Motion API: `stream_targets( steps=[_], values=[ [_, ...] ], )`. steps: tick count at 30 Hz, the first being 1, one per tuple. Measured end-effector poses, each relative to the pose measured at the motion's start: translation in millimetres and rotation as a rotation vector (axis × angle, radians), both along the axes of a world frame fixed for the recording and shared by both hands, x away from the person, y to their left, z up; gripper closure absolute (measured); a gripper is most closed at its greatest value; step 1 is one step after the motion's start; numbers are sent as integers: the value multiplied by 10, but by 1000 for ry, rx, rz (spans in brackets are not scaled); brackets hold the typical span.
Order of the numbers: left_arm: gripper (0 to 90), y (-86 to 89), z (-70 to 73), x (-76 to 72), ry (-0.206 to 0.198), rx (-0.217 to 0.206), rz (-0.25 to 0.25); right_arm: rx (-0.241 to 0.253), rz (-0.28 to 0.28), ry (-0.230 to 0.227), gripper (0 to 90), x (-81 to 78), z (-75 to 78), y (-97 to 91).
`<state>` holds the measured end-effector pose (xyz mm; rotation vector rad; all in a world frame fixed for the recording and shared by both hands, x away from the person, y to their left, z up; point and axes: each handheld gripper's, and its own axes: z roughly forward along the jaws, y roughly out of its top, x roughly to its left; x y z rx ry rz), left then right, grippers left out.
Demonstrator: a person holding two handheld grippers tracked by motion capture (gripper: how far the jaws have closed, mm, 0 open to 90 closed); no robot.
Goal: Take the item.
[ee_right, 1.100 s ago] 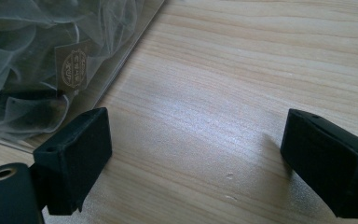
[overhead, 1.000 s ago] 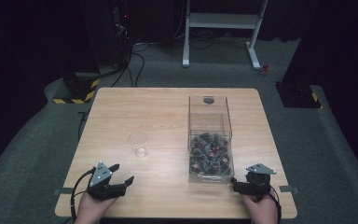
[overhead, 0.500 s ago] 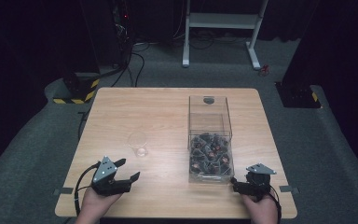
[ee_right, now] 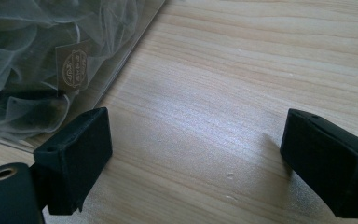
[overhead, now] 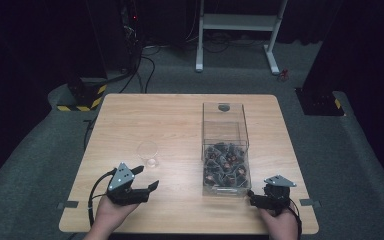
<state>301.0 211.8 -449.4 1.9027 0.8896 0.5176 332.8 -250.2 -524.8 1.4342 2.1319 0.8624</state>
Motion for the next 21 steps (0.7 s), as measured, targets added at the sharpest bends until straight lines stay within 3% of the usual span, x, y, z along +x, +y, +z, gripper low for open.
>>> stream_targets(
  steps=[21],
  values=[
    [252, -315, 47, 111, -6, -32, -70, -1, 3, -1, 87, 1, 0, -1]
  ],
)
